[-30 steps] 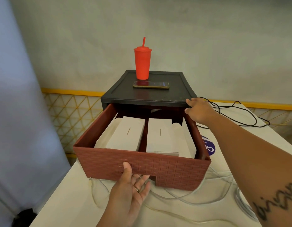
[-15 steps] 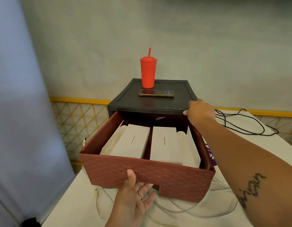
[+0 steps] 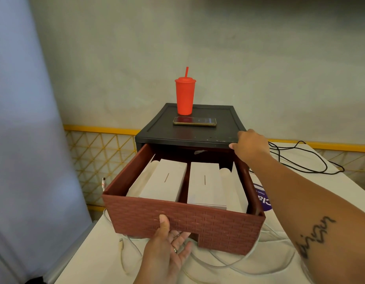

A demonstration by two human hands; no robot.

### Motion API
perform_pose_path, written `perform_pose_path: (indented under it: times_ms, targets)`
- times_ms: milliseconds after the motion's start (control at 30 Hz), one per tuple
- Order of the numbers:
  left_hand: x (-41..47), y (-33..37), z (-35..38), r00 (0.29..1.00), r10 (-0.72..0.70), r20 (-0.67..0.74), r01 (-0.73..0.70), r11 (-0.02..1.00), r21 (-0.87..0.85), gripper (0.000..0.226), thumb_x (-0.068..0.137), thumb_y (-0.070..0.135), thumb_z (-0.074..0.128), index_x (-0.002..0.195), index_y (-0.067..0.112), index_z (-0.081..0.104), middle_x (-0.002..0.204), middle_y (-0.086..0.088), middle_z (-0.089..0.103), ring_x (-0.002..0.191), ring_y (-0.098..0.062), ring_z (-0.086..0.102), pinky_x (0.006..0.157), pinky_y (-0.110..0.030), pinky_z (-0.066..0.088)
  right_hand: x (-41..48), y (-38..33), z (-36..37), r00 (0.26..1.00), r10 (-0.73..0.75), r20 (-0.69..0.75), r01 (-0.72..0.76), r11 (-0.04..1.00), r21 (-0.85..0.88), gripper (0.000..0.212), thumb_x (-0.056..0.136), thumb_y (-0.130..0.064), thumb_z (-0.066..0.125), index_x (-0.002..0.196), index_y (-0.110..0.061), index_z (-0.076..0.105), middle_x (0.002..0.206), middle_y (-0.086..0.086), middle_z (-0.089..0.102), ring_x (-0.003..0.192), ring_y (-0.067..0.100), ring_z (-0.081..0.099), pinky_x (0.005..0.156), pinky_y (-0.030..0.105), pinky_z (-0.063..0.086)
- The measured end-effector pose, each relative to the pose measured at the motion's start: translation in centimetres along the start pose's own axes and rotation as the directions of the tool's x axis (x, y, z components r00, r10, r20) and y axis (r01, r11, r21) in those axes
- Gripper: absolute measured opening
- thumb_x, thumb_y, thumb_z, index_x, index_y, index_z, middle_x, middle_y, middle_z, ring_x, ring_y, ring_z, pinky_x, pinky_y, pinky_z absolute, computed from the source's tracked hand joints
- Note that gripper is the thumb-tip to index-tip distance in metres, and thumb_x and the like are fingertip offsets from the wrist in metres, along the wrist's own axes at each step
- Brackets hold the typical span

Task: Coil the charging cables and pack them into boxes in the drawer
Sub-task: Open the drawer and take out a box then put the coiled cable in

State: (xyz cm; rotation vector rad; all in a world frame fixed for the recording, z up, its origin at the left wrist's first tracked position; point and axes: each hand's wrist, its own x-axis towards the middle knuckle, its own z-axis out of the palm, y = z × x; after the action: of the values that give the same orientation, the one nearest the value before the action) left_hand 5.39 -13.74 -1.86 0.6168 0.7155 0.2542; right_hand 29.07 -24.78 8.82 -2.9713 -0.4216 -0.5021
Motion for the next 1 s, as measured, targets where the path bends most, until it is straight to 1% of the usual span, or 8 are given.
perform_pose_path:
  times_ms: [167, 233, 333, 533, 633, 767, 900, 1000]
  targets:
    - [-0.4, 0.1, -0.2, 1.000, -0.005, -0.009, 0.005, 0.999, 0.037, 0.038, 0.089, 0.042, 0.048, 0.094, 0.005, 0.053, 0.093, -0.013, 0.060, 0.090, -0.025, 0.059, 0.085, -0.042, 0.044, -2.4, 0.9, 0.3, 0.995, -0.060, 0.082, 0.025, 0.927, 0.374, 0.039, 0.086, -0.025, 0.061, 0.119, -0.014, 0.043, 0.122, 0.013, 0.046, 0.102, 0.028, 0.050, 0.075, 0.032, 0.041]
    - [-0.5, 0.2, -0.3, 1.000, -0.014, -0.015, 0.015, 0.998, 0.059, 0.041, 0.088, 0.043, 0.050, 0.090, 0.002, 0.053, 0.090, -0.013, 0.060, 0.086, -0.024, 0.061, 0.078, -0.040, 0.047, -3.9, 0.8, 0.7, 0.994, -0.068, 0.091, 0.033, 0.940, 0.340, 0.033, 0.084, -0.026, 0.062, 0.112, -0.014, 0.049, 0.132, 0.012, 0.038, 0.113, 0.029, 0.045, 0.085, 0.035, 0.044]
    - [-1.0, 0.2, -0.5, 1.000, -0.031, 0.000, 0.031, 0.998, 0.050, 0.044, 0.087, 0.045, 0.052, 0.101, 0.003, 0.052, 0.090, -0.013, 0.061, 0.080, -0.023, 0.062, 0.068, -0.036, 0.049, -6.1, 0.5, 0.8, 0.979, -0.061, 0.196, 0.025, 0.983, 0.180, 0.030, 0.084, -0.032, 0.059, 0.107, -0.013, 0.056, 0.139, 0.011, 0.029, 0.124, 0.033, 0.037, 0.094, 0.040, 0.042]
    - [-2.5, 0.1, -1.0, 0.999, -0.048, -0.007, 0.048, 0.997, 0.063, 0.031, 0.088, 0.032, 0.059, 0.104, 0.006, 0.054, 0.090, -0.012, 0.059, 0.071, -0.022, 0.057, 0.064, -0.035, 0.048, -8.0, -0.5, 0.4, 0.978, 0.001, 0.208, -0.011, 0.999, 0.046, 0.029, 0.084, -0.019, 0.055, 0.111, -0.007, 0.055, 0.123, 0.010, 0.040, 0.112, 0.030, 0.044, 0.082, 0.036, 0.046]
    - [-3.2, 0.1, -1.6, 0.999, -0.049, -0.015, 0.050, 0.995, 0.090, 0.017, 0.088, 0.022, 0.059, 0.096, 0.007, 0.057, 0.082, -0.010, 0.058, 0.068, -0.021, 0.055, 0.066, -0.033, 0.047, -8.1, -0.4, -0.7, 0.991, 0.040, 0.127, -0.059, 0.987, 0.149, 0.023, 0.086, -0.017, 0.051, 0.105, -0.004, 0.057, 0.116, 0.012, 0.046, 0.104, 0.029, 0.050, 0.076, 0.035, 0.046]
    - [-4.1, 0.7, -2.0, 1.000, -0.017, 0.026, 0.013, 0.992, 0.124, 0.004, 0.088, 0.012, 0.056, 0.088, 0.008, 0.058, 0.075, -0.007, 0.058, 0.067, -0.020, 0.054, 0.063, -0.031, 0.044, -7.6, 0.3, -3.5, 0.987, 0.085, 0.134, -0.127, 0.929, 0.347, 0.015, 0.089, -0.020, 0.050, 0.080, -0.009, 0.054, 0.081, 0.007, 0.053, 0.066, 0.019, 0.047, 0.049, 0.023, 0.031]
    - [-5.4, 1.4, -1.5, 0.994, 0.046, 0.095, -0.059, 0.989, 0.135, 0.006, 0.088, 0.009, 0.055, 0.083, 0.009, 0.059, 0.072, -0.008, 0.059, 0.066, -0.018, 0.054, 0.062, -0.029, 0.044, -7.6, 1.7, -6.2, 0.991, 0.074, 0.110, -0.116, 0.882, 0.457, 0.019, 0.089, -0.016, 0.051, 0.096, -0.001, 0.060, 0.087, 0.010, 0.054, 0.077, 0.025, 0.049, 0.057, 0.025, 0.035]
    - [-6.4, 1.8, -0.9, 0.979, 0.118, 0.164, -0.144, 0.977, 0.155, 0.008, 0.088, 0.009, 0.054, 0.082, 0.011, 0.058, 0.072, -0.006, 0.061, 0.067, -0.017, 0.056, 0.064, -0.028, 0.045, -8.4, 3.1, -7.7, 0.996, 0.084, 0.017, -0.081, 0.846, 0.527, 0.012, 0.089, -0.014, 0.051, 0.086, -0.005, 0.058, 0.084, 0.010, 0.054, 0.077, 0.026, 0.048, 0.051, 0.025, 0.030]
